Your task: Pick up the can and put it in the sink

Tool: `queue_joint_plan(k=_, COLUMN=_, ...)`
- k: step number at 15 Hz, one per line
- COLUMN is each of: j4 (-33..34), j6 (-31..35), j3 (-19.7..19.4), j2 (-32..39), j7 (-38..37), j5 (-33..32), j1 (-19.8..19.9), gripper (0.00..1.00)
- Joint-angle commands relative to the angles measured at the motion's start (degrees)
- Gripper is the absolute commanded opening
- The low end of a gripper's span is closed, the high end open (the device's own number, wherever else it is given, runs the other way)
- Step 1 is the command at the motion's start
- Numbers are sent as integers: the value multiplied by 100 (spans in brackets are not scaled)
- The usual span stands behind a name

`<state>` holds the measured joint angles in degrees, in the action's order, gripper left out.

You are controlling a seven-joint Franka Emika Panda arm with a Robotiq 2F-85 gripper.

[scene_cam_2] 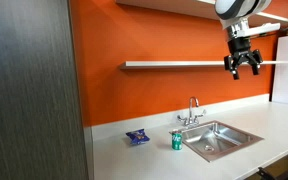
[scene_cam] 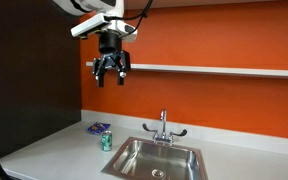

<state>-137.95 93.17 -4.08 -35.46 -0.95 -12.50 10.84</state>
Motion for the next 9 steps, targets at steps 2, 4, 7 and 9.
queue_joint_plan(k=2, j4=13, j6=-23, j3=-82, j2=1, j7=-46, j5=-39, j1=-107, gripper=100)
queue_joint_plan(k=4, j4=13, j6=-22, j3=-82, j2=1, j7=-46, j5=-39, j1=-107, gripper=100)
queue_joint_plan(k=7, j4=34, j6=157, j3=-62, j2=149, j7=-93, j5=12, j1=-155, gripper=100)
queue_joint_plan(k=9, j4=35, j6=397, j3=7, j2=329, j7=-195, j5=124, j1=-265, gripper=100)
